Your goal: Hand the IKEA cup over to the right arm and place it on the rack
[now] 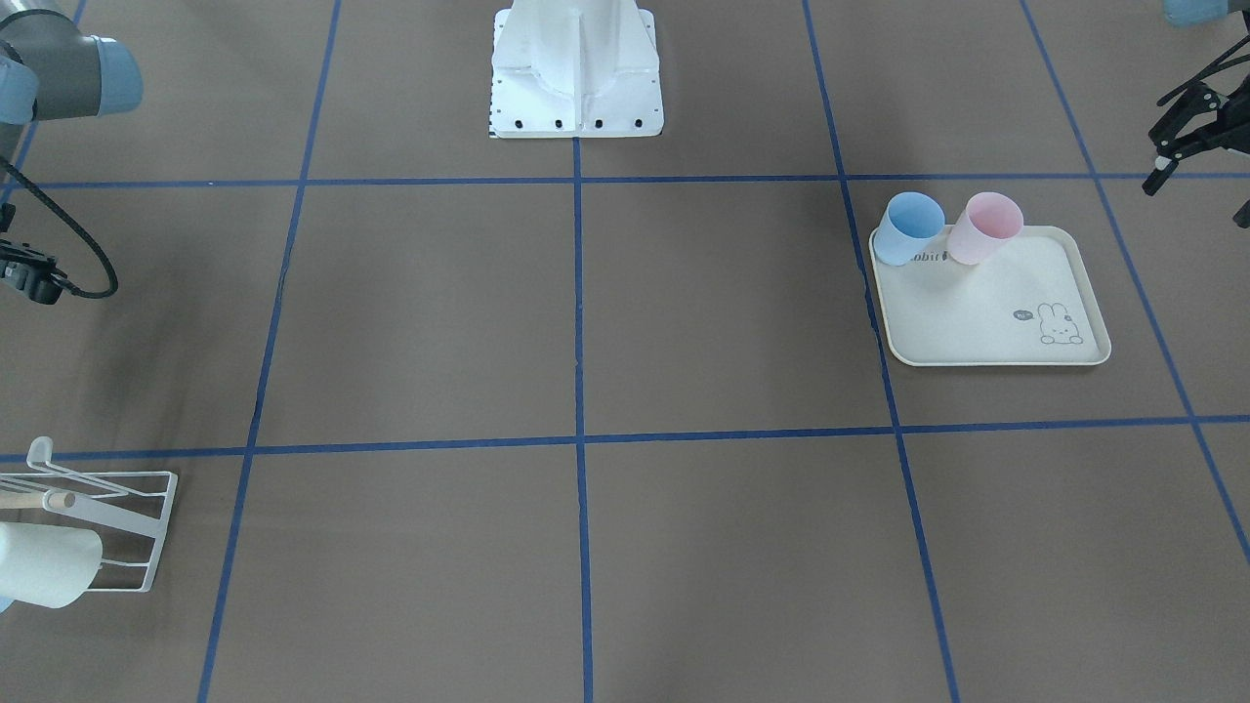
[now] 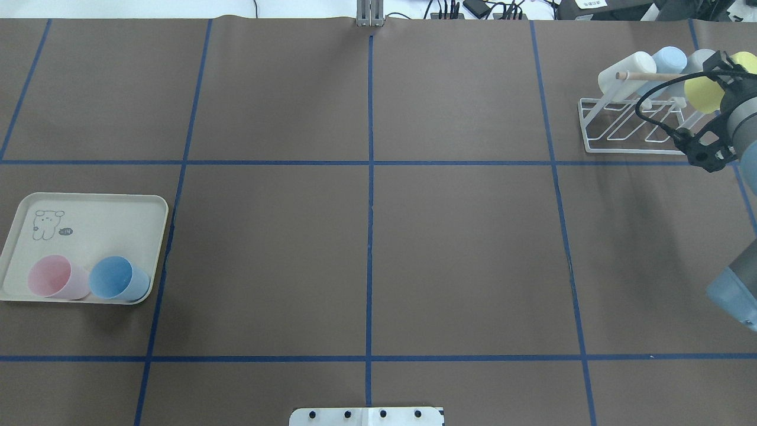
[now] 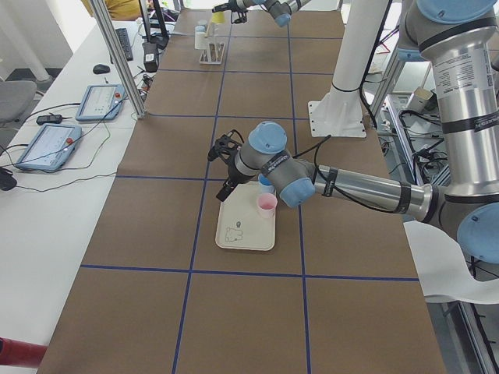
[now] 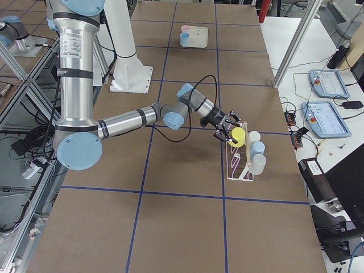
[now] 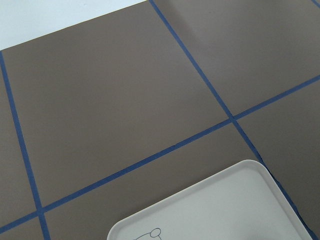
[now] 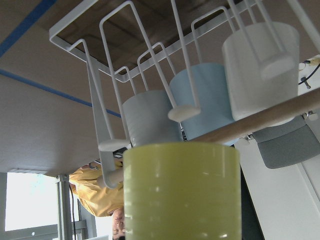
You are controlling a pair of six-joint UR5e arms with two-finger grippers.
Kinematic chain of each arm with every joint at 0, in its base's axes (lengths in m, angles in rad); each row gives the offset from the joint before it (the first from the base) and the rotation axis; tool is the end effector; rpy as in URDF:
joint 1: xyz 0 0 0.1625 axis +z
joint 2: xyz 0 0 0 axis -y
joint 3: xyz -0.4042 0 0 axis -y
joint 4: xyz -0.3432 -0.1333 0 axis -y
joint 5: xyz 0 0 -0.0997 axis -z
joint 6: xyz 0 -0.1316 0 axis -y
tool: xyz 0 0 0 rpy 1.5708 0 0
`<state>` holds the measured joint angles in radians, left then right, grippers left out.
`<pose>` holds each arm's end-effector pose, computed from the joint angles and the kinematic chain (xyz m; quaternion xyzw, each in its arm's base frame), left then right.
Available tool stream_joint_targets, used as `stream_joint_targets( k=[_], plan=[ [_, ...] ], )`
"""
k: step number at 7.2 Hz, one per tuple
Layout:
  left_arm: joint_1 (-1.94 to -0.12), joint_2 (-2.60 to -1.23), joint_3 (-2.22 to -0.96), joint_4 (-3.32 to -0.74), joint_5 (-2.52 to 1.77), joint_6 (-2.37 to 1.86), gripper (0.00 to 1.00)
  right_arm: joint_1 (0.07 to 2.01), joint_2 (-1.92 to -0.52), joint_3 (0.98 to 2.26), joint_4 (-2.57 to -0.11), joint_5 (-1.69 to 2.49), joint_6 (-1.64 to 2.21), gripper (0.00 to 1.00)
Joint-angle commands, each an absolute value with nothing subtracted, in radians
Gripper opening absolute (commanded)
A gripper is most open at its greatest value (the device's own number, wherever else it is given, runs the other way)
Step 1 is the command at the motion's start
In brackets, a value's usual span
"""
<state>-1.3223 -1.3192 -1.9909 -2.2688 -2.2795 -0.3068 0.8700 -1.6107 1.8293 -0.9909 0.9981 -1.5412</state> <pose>0.0469 -0.3785 0.4851 0.2923 0.4108 0.1208 0.8551 -0.1452 -0.4894 0.4977 0.2343 0.3897 -0.7482 0.4832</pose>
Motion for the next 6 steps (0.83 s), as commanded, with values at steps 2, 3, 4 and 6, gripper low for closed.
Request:
stream_joint_targets(
  k=[2, 3, 4, 6],
  plan=[
    [-1.322, -1.318, -1.993, -2.27, -2.279, -0.307, 1.0, 0.835, -1.6, 1.798, -0.989, 0.954, -1.532, 0.0],
    [-1.322, -1.318, -1.993, -2.27, -2.279, -0.307, 1.0, 0.831, -1.597, 1.793, -0.989, 0.951, -1.532, 0.0],
    [-1.322, -1.318, -1.993, -2.27, -2.281, -0.307, 1.0, 0.831, -1.591, 1.78, -0.989, 0.951, -1.532, 0.0],
    [-1.322, -1.318, -1.993, -2.27, -2.281, -0.307, 1.0, 0.831, -1.566, 1.758, -0.989, 0.95, -1.532, 0.0]
  ],
)
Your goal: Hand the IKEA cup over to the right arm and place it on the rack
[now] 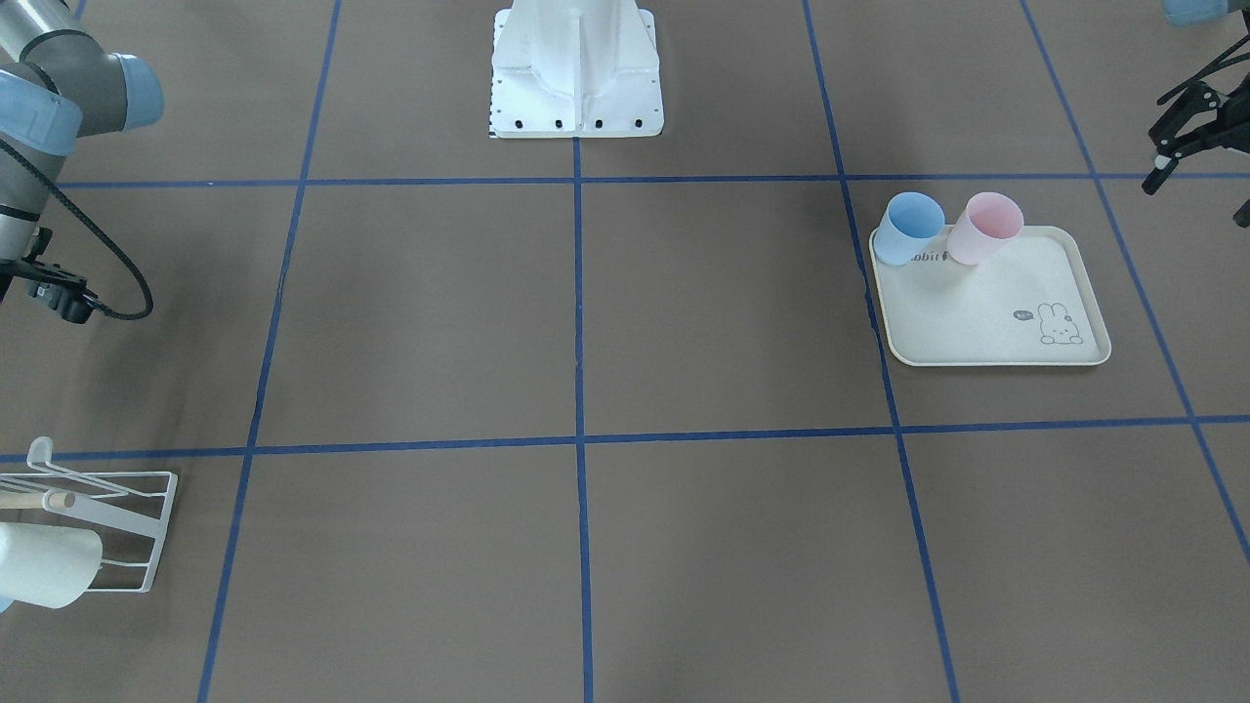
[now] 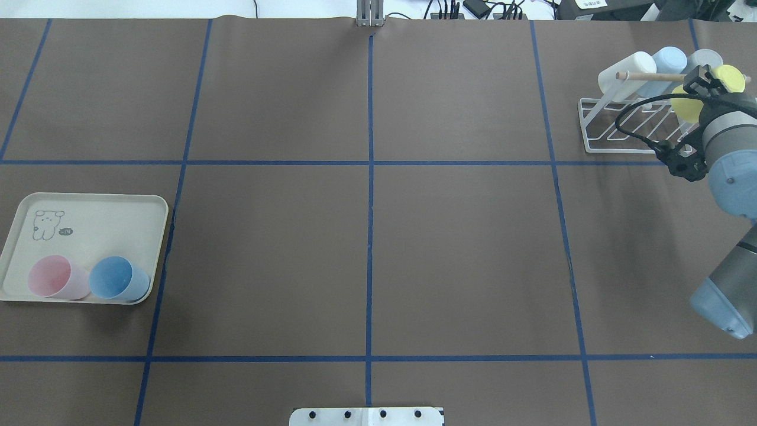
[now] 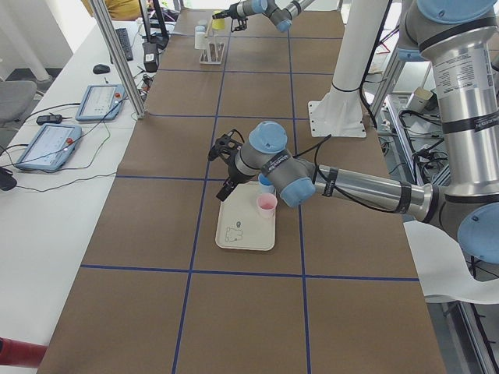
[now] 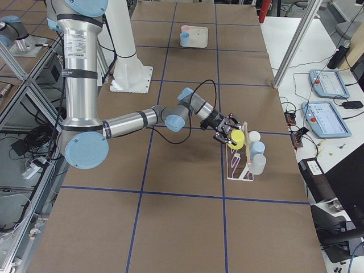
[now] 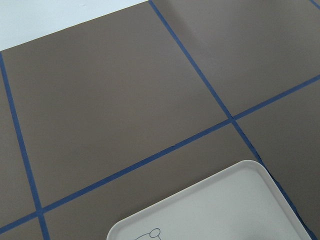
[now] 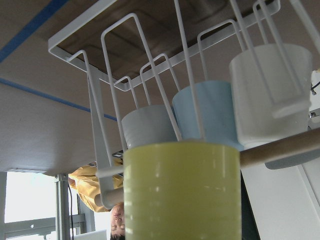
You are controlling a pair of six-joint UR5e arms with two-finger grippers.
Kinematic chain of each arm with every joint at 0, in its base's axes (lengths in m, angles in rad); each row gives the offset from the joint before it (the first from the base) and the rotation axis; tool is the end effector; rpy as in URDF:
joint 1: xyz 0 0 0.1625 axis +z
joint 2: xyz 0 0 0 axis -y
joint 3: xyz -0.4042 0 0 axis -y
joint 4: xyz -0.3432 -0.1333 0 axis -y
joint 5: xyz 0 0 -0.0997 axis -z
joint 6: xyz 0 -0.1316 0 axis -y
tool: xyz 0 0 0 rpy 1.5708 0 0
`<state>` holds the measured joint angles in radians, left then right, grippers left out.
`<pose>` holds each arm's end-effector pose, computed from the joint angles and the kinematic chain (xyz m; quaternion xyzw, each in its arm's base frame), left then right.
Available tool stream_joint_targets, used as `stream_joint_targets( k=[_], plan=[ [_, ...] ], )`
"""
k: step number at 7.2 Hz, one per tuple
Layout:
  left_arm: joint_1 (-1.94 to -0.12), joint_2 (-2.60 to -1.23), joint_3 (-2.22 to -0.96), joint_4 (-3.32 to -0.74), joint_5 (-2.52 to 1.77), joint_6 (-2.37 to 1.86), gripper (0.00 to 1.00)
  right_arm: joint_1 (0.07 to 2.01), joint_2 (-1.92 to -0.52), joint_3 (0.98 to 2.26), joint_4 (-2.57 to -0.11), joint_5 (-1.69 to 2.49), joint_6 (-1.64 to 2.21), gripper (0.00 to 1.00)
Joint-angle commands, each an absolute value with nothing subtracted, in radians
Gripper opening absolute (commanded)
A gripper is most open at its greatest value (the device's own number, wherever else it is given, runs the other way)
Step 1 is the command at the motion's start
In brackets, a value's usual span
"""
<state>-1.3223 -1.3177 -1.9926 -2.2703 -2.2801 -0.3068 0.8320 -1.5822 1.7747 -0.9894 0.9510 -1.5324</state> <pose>0.0468 -0.3779 0.4846 0.2930 0.4111 0.1212 0.8547 -0.1671 -0.4949 0.5079 0.2223 0.3994 -0.7512 0.4762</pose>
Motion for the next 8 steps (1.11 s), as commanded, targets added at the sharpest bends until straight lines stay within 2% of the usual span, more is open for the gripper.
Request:
stream_joint_targets(
  k=[1, 3, 4, 5, 6, 8],
  plan=[
    [-1.322, -1.318, -1.993, -2.27, -2.28, -0.307, 1.0, 0.831, -1.56, 1.738, -0.989, 0.942, -1.534, 0.1],
    [-1.322, -1.319, -1.993, -2.27, -2.28, -0.307, 1.0, 0.819, -1.559, 1.733, -0.991, 0.925, -1.549, 0.43],
    [-1.322, -1.319, -1.993, -2.27, -2.279, -0.307, 1.0, 0.818, -1.554, 1.733, -0.989, 0.919, -1.546, 0.73],
    [-1.322, -1.321, -1.993, -2.27, -2.279, -0.307, 1.0, 0.816, -1.552, 1.733, -0.986, 0.917, -1.537, 0.91],
    [-1.322, -1.321, -1.994, -2.27, -2.279, -0.307, 1.0, 0.816, -1.552, 1.733, -0.986, 0.916, -1.539, 0.98],
    [-1.322, -1.322, -1.993, -2.27, -2.279, -0.307, 1.0, 0.816, -1.551, 1.735, -0.986, 0.916, -1.537, 0.99]
  ],
)
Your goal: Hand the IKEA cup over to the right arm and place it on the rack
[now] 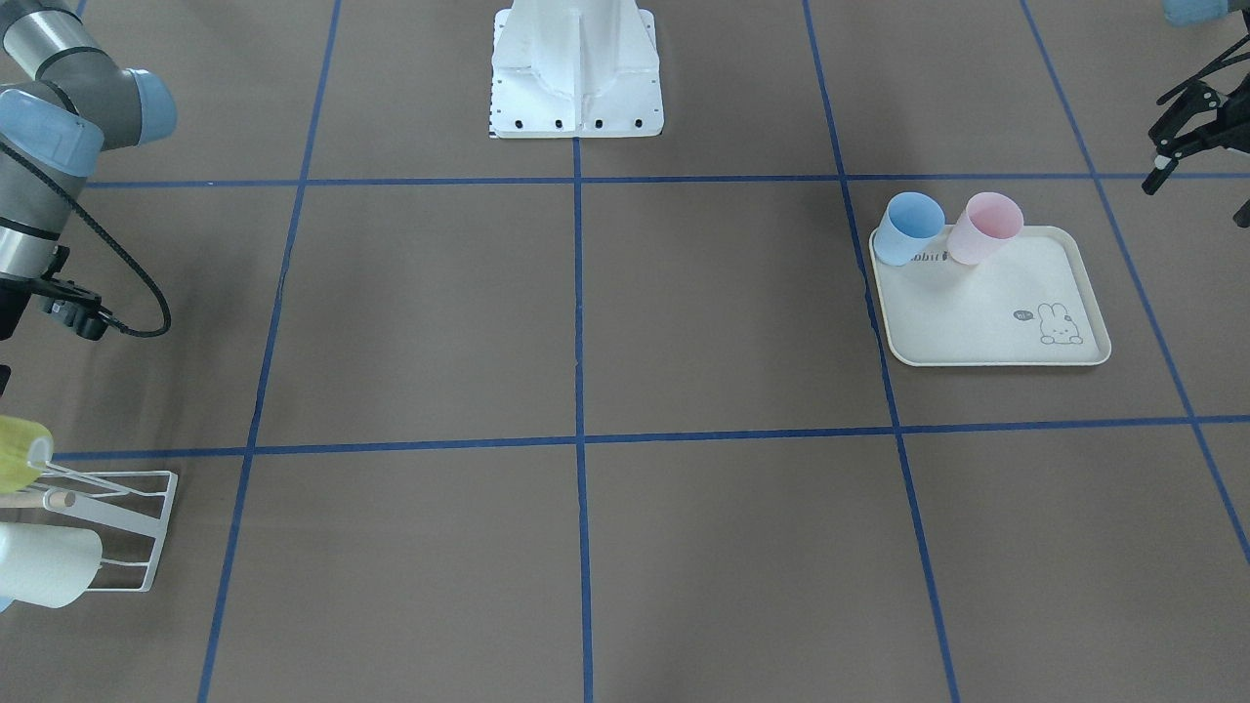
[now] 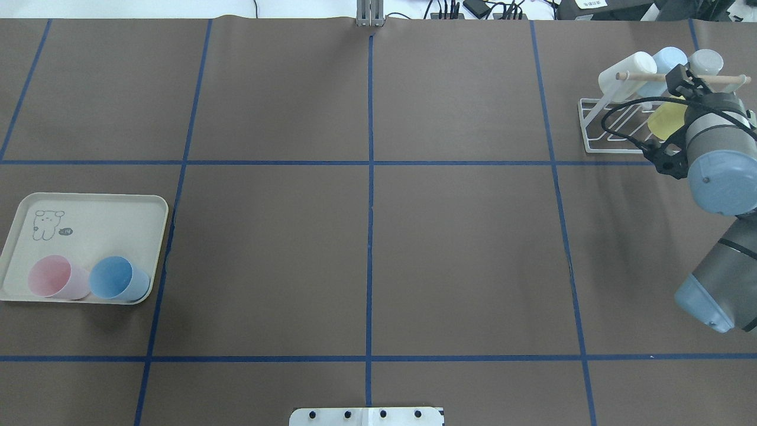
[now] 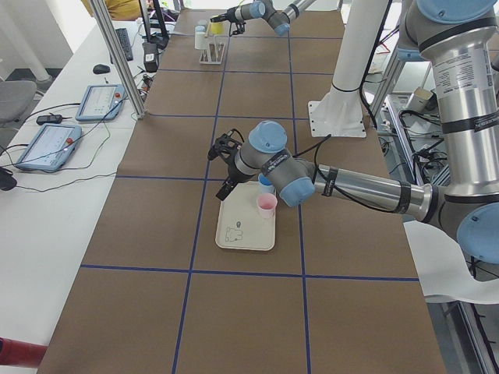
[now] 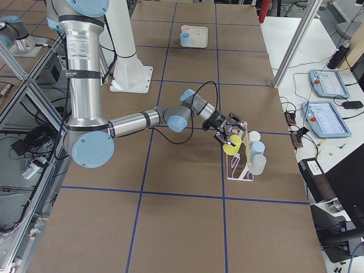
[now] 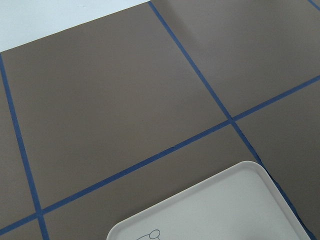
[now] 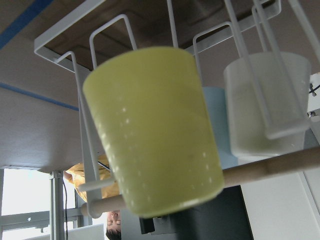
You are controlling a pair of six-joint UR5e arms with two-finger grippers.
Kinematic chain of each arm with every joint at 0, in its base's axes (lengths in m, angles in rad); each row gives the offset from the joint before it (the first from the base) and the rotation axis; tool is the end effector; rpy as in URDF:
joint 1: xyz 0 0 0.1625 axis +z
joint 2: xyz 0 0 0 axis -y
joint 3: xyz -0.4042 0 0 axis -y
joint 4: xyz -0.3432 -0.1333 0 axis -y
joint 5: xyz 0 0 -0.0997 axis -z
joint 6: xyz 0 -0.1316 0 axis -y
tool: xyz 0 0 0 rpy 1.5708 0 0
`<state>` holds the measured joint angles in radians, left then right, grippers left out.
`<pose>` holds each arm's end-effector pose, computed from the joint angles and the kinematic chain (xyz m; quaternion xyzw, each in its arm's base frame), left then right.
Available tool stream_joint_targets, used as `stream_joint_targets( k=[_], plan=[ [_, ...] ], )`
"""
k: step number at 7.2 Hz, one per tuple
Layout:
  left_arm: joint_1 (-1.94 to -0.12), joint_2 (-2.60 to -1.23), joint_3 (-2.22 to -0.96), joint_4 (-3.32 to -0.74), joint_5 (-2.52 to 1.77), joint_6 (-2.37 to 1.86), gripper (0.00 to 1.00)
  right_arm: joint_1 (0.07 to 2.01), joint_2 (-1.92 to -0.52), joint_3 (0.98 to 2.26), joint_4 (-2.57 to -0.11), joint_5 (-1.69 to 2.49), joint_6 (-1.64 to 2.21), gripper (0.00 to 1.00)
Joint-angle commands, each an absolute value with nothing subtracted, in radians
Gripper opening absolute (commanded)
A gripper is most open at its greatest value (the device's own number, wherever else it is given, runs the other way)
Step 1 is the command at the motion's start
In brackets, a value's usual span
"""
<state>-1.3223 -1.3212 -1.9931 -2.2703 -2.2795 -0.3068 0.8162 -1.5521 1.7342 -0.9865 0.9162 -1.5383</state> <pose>0.0470 -0.3790 0.4831 0.2948 0.4110 0.1217 0.8540 -0.1797 -0.5027 0.5105 0.2133 0.4108 -0.7509 0.4711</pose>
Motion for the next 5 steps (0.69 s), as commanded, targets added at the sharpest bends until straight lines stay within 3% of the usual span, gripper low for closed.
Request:
stream_joint_targets(
  k=[1, 5],
  plan=[
    [-1.322, -1.322, -1.993, -2.27, -2.279, -0.307, 1.0, 0.816, -1.551, 1.739, -0.986, 0.916, -1.536, 0.99],
    [-1.321, -1.321, -2.002, -2.301, -2.267, -0.418, 1.0, 0.819, -1.531, 1.871, -0.996, 0.994, -1.464, 0.99]
  ],
)
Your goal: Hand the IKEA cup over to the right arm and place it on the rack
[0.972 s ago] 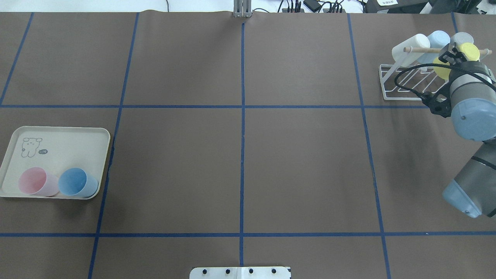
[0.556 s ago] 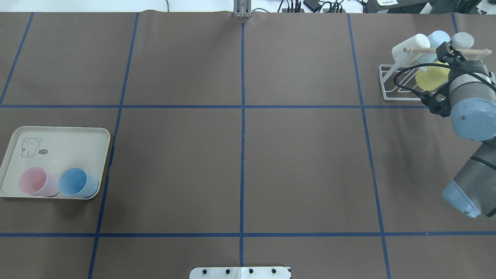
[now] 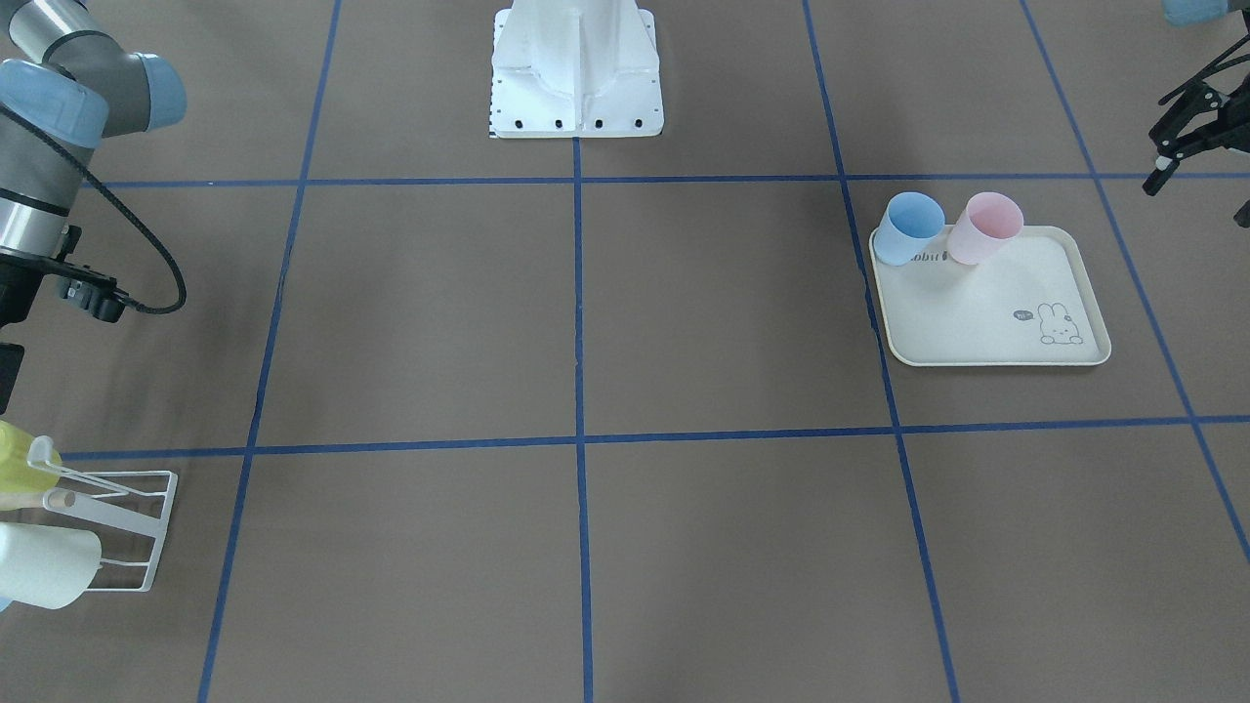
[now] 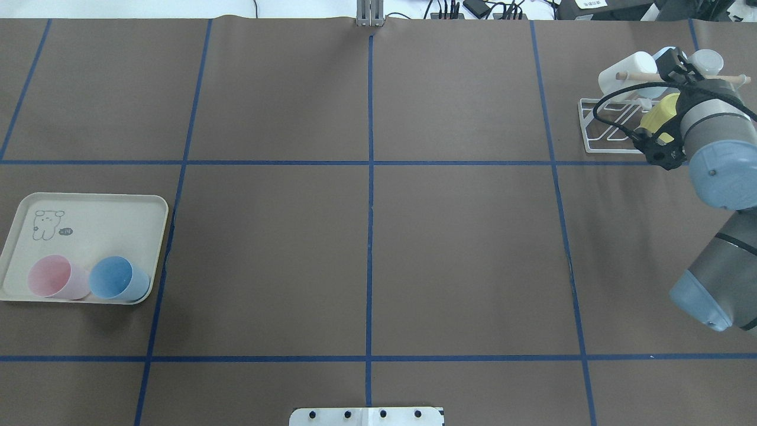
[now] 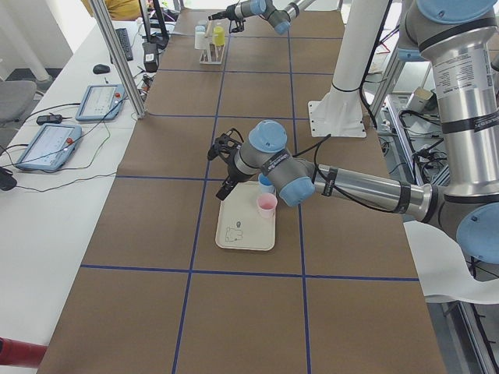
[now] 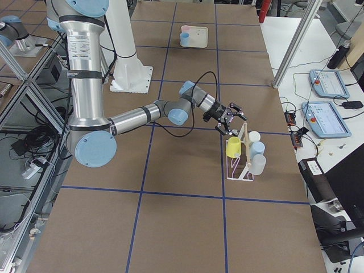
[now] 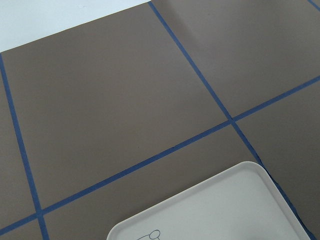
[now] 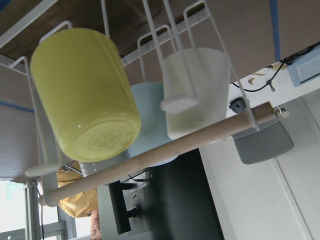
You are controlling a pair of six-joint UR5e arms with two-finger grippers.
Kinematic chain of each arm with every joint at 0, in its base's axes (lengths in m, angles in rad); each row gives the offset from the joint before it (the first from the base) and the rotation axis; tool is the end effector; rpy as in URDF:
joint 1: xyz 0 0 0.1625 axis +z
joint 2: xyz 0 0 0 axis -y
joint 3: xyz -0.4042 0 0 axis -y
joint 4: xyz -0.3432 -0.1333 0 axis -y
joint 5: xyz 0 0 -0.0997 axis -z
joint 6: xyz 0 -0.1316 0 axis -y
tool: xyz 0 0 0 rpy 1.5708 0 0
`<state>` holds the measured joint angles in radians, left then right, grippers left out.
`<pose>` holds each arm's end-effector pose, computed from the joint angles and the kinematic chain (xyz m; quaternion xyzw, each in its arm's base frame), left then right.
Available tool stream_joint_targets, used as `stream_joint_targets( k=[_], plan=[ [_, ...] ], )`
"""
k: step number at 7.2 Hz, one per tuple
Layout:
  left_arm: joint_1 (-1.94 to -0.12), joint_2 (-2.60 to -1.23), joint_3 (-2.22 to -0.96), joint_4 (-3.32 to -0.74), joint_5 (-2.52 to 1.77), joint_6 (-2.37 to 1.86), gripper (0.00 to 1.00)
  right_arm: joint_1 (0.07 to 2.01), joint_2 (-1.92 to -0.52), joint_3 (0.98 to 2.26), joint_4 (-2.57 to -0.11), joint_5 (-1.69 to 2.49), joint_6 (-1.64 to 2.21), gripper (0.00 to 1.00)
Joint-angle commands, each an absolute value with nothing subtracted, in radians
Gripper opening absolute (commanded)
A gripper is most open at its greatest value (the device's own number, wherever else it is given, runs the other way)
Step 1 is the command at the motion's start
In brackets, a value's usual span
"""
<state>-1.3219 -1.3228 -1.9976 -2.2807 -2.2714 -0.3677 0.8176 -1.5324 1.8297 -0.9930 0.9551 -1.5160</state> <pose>0.0465 -0.3797 0.4793 0.2907 0.4178 0.0969 0.8553 -0.1825 -0.5006 0.4582 0.2726 0.4050 -0.7281 0.4811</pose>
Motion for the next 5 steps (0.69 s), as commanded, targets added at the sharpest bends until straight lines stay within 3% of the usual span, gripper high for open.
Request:
stream_joint_targets(
  k=[1, 5],
  plan=[
    [-1.319, -1.319, -2.002, -2.312, -2.266, -0.422, 1.0, 0.819, -1.531, 1.874, -0.997, 1.049, -1.228, 0.99],
    [-1.302, -1.319, -1.999, -2.31, -2.266, -0.425, 1.0, 0.818, -1.549, 1.963, -0.986, 1.365, -0.465, 1.0]
  ],
)
